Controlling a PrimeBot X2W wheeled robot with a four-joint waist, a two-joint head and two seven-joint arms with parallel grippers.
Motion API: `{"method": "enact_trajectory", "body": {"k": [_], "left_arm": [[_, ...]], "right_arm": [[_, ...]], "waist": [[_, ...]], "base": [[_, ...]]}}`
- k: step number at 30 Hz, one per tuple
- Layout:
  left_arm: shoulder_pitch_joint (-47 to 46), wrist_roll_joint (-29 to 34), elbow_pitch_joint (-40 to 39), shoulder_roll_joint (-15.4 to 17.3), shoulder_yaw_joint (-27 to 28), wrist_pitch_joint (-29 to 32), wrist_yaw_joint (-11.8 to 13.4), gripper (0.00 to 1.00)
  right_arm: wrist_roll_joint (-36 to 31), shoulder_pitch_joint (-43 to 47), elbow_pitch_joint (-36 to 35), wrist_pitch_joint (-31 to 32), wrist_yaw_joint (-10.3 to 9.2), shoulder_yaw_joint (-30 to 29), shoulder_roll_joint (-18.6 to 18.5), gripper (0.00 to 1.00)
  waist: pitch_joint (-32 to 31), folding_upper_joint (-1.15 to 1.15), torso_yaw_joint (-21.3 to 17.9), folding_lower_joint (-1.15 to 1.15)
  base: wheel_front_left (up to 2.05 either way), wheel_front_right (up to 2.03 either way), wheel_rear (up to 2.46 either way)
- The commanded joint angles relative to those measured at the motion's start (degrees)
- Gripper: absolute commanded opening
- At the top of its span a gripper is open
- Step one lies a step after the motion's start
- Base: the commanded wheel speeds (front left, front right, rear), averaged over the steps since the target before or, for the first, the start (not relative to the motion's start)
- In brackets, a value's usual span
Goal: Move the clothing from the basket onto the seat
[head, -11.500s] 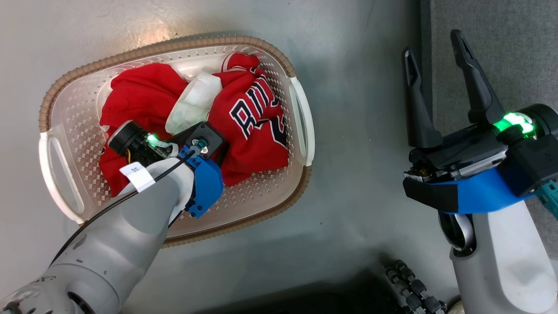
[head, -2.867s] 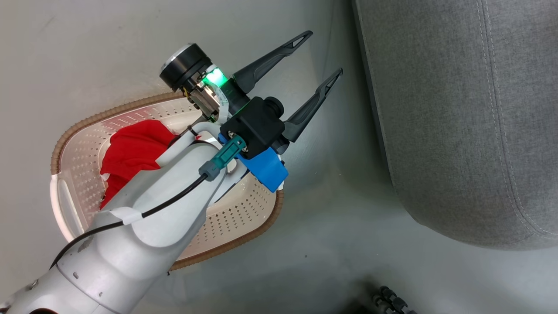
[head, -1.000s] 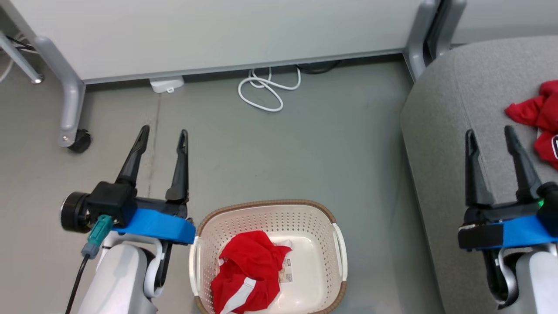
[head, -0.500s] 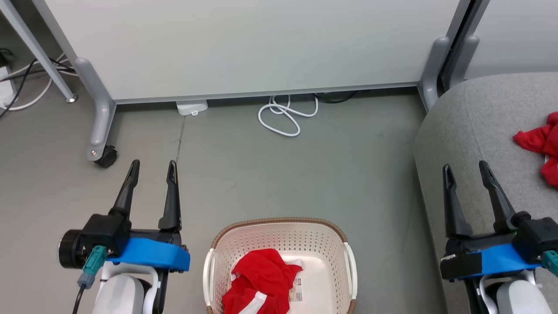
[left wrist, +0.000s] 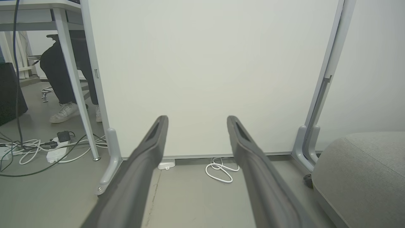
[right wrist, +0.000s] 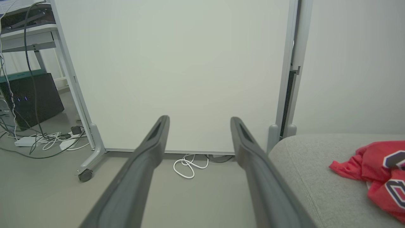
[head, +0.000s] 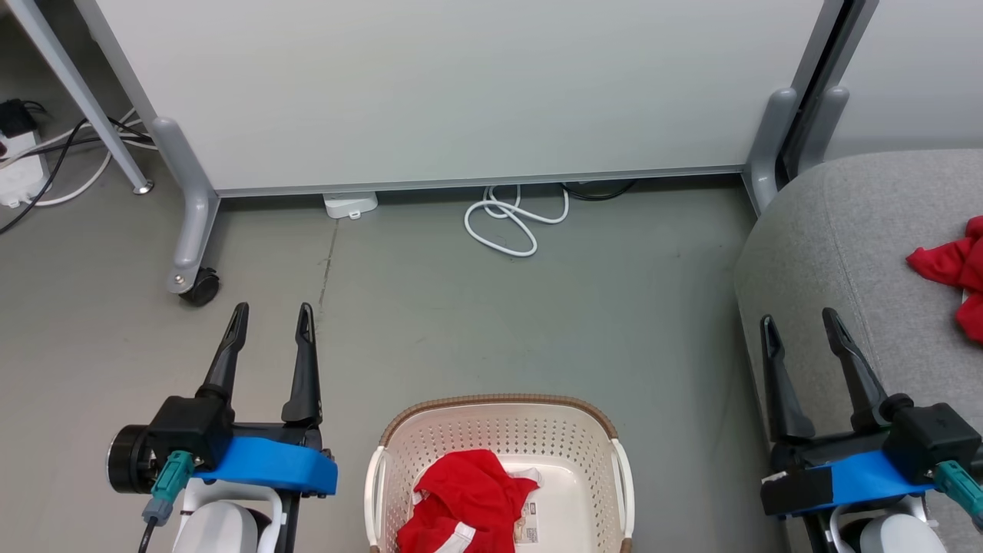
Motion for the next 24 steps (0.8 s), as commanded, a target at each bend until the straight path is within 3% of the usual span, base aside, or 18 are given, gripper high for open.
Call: {"method": "enact_trajectory", "body": {"k": [1, 17, 24], "left_arm": [[0.2, 0.4, -0.3, -0.1, 0.3, -0.3, -0.2, 1.0], [-0.7, 0.9, 0.4, -0.6, 0.8, -0.3, -0.7, 1.0], [-4.5, 1.9, 2.9, 0.6, -4.4, -0.3, -0.9, 1.0]], "right_arm": [[0.2, 1.0, -0.1, -0.2, 0.03, 0.2, 0.1, 1.0], [1.3, 0.8, 0.7, -0.2, 0.03, 1.0, 0.1, 1.0], [1.2, -0.5, 0.3, -0.2, 0.03, 1.0, 0.1, 1.0]], "waist": [[0.1, 0.0, 0.0, 0.01], [0.2, 0.0, 0.2, 0.01], [1.7, 0.0, 0.0, 0.01]], "base": [[0.0, 0.0, 0.0], [0.0, 0.0, 0.0], [0.0, 0.0, 0.0]]}}
